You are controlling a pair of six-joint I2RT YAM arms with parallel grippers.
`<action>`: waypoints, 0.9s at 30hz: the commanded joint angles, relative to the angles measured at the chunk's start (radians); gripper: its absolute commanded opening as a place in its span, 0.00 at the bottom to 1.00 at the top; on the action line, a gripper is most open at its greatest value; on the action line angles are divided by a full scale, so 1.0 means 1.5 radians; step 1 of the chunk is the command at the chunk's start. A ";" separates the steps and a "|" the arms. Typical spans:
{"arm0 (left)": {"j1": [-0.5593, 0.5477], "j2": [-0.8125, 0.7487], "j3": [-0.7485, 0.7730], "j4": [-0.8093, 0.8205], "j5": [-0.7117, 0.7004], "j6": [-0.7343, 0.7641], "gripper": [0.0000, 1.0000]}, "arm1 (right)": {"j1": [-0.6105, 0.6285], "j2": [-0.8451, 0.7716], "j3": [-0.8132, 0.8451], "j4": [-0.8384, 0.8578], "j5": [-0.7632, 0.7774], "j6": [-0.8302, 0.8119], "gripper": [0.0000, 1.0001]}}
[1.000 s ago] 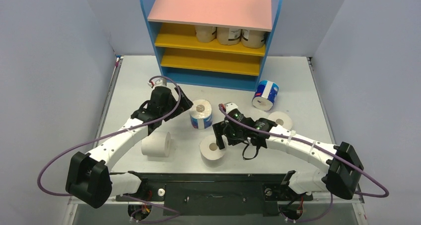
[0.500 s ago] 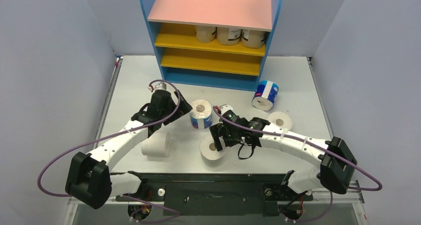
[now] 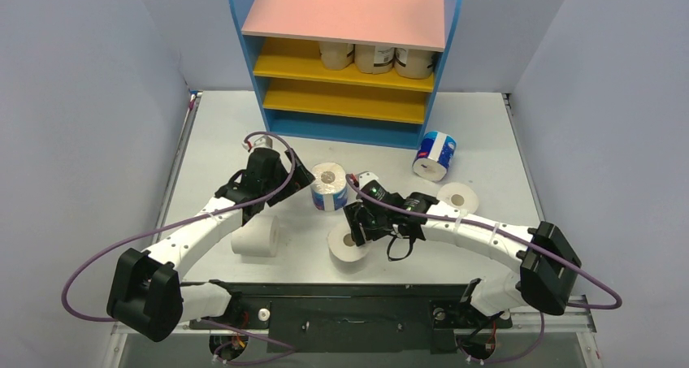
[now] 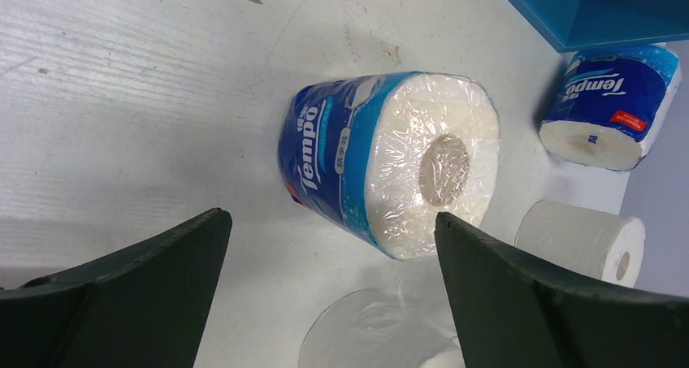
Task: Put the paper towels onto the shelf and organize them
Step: Adjust the paper towel at the center of the board.
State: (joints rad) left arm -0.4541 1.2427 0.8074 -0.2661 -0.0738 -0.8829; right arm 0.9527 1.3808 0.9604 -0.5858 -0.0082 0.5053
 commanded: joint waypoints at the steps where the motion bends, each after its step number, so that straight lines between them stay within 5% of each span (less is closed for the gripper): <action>1: 0.005 -0.014 0.001 0.017 0.005 -0.006 0.96 | 0.005 0.012 0.013 0.008 0.011 -0.006 0.59; 7: 0.005 -0.016 0.000 0.013 0.002 -0.007 0.96 | -0.030 -0.028 0.012 -0.014 0.045 0.001 0.45; 19: 0.005 -0.017 -0.008 0.024 0.007 -0.023 0.97 | -0.216 -0.084 0.002 0.003 0.069 0.009 0.42; 27: 0.005 -0.025 -0.014 0.028 0.022 -0.020 0.96 | -0.204 -0.119 0.011 -0.004 -0.031 -0.029 0.69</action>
State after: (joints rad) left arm -0.4541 1.2377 0.7914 -0.2649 -0.0612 -0.9081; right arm 0.6300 1.2587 0.9573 -0.6044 0.0158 0.4995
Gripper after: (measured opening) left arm 0.965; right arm 0.661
